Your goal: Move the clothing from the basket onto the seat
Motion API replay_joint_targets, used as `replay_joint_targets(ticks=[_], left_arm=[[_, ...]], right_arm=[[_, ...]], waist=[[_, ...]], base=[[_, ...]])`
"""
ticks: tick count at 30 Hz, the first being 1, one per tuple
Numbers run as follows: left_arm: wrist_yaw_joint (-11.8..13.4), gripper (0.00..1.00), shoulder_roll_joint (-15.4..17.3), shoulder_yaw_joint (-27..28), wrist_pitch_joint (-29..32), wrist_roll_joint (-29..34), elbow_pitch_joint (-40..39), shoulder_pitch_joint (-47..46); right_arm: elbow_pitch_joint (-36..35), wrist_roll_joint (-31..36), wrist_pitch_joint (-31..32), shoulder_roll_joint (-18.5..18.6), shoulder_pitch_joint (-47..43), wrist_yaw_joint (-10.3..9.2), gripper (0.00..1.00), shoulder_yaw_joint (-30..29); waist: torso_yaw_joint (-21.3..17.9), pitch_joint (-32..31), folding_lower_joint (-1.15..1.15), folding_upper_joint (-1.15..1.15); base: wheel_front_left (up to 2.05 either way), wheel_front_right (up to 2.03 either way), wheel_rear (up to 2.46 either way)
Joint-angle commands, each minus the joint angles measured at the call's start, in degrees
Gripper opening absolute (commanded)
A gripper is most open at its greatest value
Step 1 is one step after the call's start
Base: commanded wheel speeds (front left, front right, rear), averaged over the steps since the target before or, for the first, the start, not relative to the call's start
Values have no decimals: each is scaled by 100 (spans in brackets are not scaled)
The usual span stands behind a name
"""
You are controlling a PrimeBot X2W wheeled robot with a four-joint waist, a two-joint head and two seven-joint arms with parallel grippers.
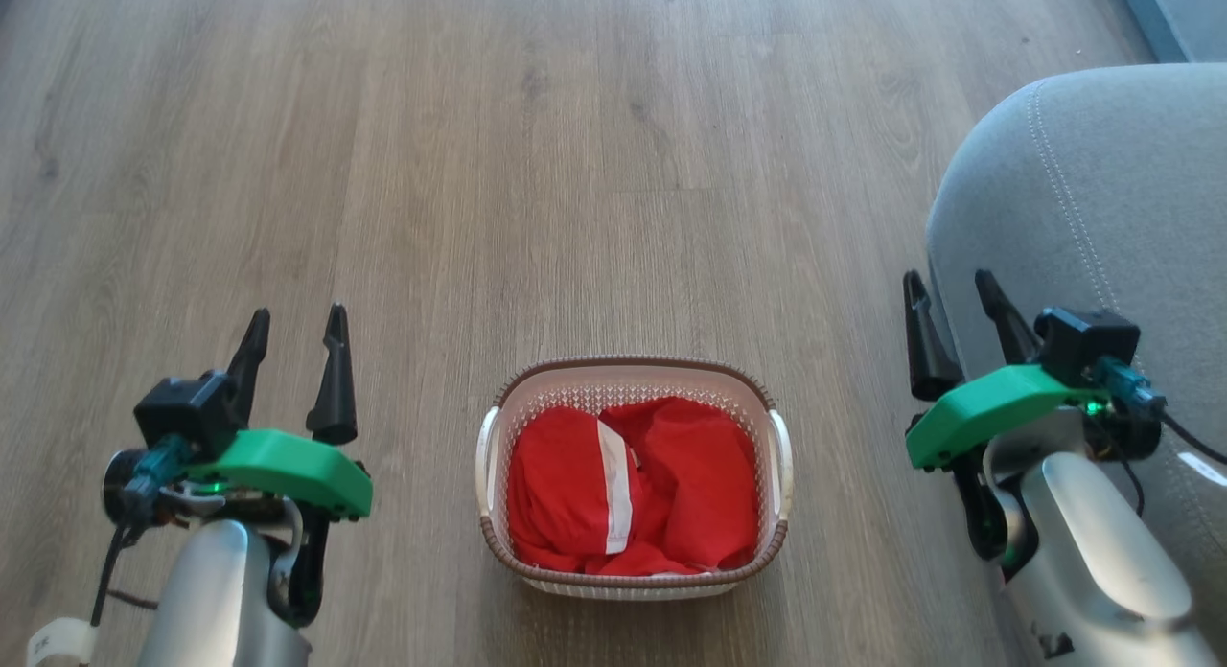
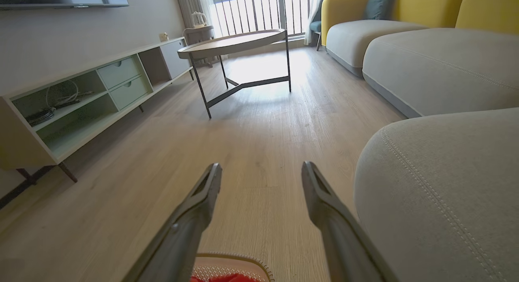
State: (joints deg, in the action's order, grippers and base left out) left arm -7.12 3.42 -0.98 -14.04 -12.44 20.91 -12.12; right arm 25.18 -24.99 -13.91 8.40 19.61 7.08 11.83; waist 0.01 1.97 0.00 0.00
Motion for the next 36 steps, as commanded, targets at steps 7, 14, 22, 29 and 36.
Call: replay_joint_targets(ticks=[7,14,22,29,36], left_arm=[[-36,100,49,222,-96,145,-142,-317],[-36,100,33,234,-96,77,-88,-311],[-36,100,29,209,-96,92,-84,-301],[-36,100,19,75,-96,32,-69,-293],[-36,100,4,-50,-96,-75,-42,-360]], right_arm=[[-156,128,-108,25,261,41,100,-55],[-140,84,-108,-5,229,41,100,-124],[-167,138,-108,-27,221,41,100,-155],[-347,200,-108,-46,297,41,100,-170],[-590,295,-108,-74,449,41,100,-167]], waist=[[-5,-12,0,0],[-17,-14,0,0],[-26,-10,0,0],[-65,167,0,0],[-133,511,0,0]], base=[[0,0,0],[0,0,0],[0,0,0],[0,0,0],[0,0,0]])
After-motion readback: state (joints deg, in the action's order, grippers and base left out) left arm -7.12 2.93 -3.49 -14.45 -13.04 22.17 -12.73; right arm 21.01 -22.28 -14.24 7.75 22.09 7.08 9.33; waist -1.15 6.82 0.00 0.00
